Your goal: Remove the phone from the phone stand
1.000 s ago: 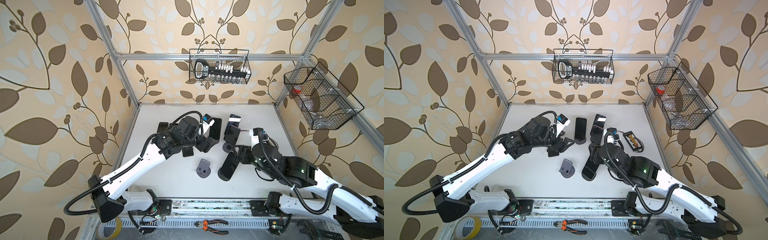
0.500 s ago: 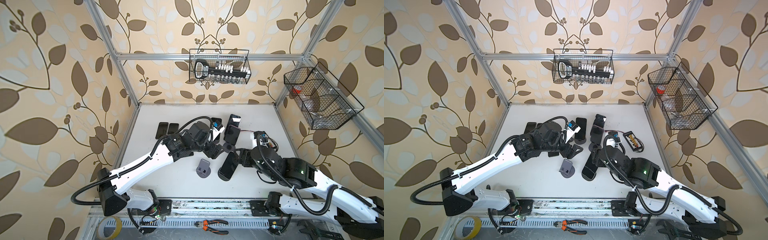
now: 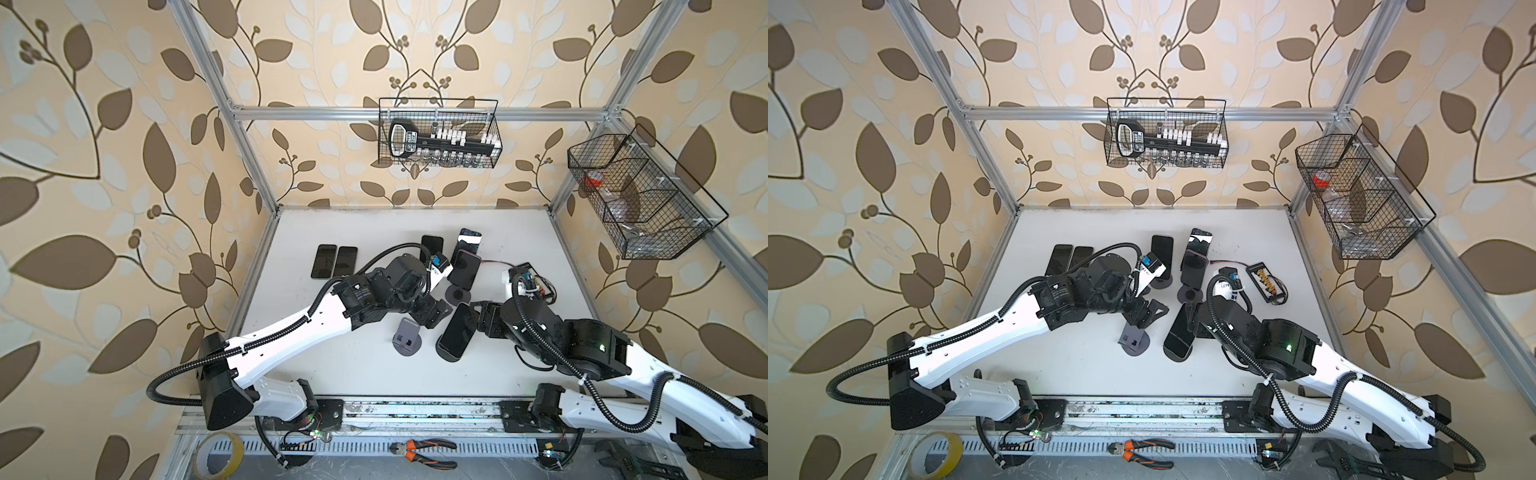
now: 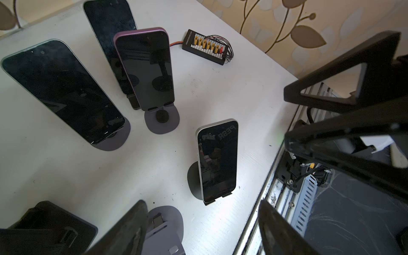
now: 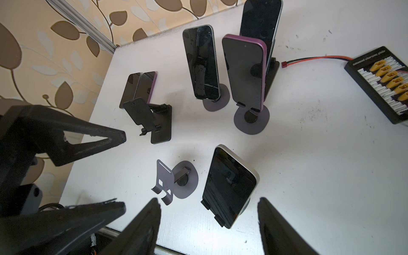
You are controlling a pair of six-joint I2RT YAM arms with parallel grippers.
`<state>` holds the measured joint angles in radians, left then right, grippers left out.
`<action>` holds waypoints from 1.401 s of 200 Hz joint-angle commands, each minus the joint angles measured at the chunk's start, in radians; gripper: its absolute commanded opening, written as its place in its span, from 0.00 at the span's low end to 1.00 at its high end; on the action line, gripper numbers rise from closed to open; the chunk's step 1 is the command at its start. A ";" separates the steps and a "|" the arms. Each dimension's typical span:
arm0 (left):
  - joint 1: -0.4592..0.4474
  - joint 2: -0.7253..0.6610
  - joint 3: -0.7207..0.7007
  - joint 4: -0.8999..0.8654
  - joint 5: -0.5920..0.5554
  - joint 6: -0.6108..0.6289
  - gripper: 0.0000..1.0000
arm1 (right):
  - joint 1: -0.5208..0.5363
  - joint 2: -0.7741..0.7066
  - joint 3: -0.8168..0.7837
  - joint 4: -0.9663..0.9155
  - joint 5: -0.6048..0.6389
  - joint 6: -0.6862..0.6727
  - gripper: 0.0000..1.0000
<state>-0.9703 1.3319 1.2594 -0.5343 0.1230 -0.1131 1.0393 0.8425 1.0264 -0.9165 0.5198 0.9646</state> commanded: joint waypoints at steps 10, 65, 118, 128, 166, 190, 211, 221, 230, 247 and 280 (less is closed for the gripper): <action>-0.038 0.009 -0.006 0.029 -0.022 -0.010 0.78 | -0.002 -0.018 -0.033 -0.034 -0.018 0.023 0.70; -0.060 0.035 -0.008 0.036 -0.028 -0.002 0.78 | -0.002 -0.038 -0.044 -0.072 -0.013 0.043 0.70; -0.079 0.067 -0.012 0.065 -0.012 -0.007 0.78 | -0.002 -0.059 -0.051 -0.135 0.009 0.066 0.70; -0.080 0.073 -0.011 0.068 -0.009 -0.007 0.78 | -0.003 -0.066 -0.051 -0.146 0.015 0.068 0.70; -0.097 0.098 -0.009 0.090 -0.010 -0.012 0.78 | -0.002 -0.093 -0.061 -0.184 0.027 0.073 0.70; -0.111 0.102 -0.008 0.099 -0.015 -0.026 0.78 | -0.002 -0.121 -0.080 -0.198 0.028 0.075 0.70; -0.125 0.129 -0.011 0.100 -0.028 -0.031 0.79 | -0.002 -0.146 -0.097 -0.200 0.031 0.074 0.70; -0.132 0.140 -0.011 0.100 -0.035 -0.035 0.79 | -0.002 -0.156 -0.103 -0.202 0.034 0.072 0.70; -0.139 0.146 -0.011 0.101 -0.042 -0.037 0.80 | -0.003 -0.162 -0.107 -0.203 0.034 0.073 0.70; -0.156 0.158 -0.011 0.103 -0.061 -0.040 0.81 | -0.003 -0.174 -0.111 -0.208 0.036 0.073 0.70; -0.191 0.184 0.006 0.093 -0.103 -0.056 0.83 | -0.003 -0.206 -0.134 -0.201 0.036 0.072 0.70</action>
<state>-1.1347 1.5059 1.2533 -0.4576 0.0692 -0.1444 1.0386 0.6624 0.9184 -1.0962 0.5297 1.0172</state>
